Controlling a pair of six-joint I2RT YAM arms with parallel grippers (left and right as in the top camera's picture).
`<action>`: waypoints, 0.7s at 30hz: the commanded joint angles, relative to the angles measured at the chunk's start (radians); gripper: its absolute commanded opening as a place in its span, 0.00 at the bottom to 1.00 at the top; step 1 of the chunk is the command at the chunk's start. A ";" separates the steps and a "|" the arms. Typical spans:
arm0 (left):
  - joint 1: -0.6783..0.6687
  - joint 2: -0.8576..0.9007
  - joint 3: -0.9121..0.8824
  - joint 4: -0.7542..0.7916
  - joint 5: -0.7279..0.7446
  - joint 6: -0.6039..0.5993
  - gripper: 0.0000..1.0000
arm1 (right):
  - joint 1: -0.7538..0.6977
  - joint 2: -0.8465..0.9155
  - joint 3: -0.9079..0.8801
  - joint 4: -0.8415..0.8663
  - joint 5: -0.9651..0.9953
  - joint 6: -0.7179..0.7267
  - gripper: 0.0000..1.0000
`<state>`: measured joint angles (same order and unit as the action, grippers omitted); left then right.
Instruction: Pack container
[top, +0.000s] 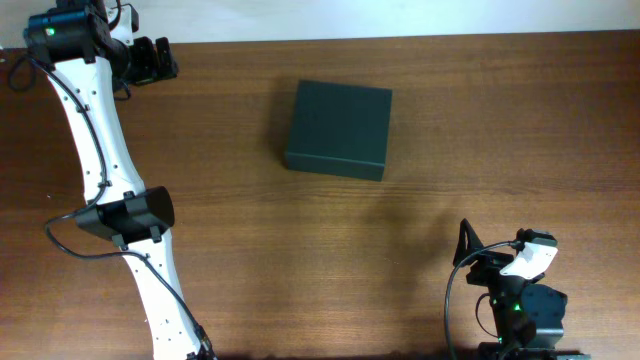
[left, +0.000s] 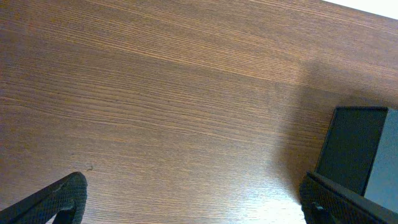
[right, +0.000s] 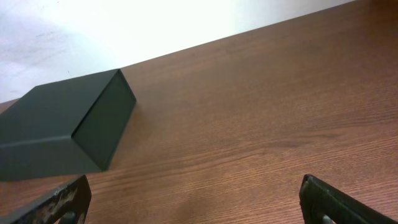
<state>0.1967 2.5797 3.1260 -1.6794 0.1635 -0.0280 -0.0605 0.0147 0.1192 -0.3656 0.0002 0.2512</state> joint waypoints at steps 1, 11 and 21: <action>-0.014 -0.112 -0.045 0.002 -0.007 -0.002 0.99 | -0.006 -0.011 -0.011 0.004 0.012 0.000 1.00; -0.024 -0.729 -0.665 0.003 -0.069 -0.002 1.00 | -0.006 -0.011 -0.011 0.004 0.012 0.000 0.99; -0.024 -1.422 -1.328 0.614 -0.235 -0.003 1.00 | -0.006 -0.011 -0.011 0.004 0.012 0.000 0.99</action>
<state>0.1715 1.2991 1.9808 -1.1820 -0.0296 -0.0280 -0.0605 0.0139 0.1169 -0.3649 0.0006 0.2516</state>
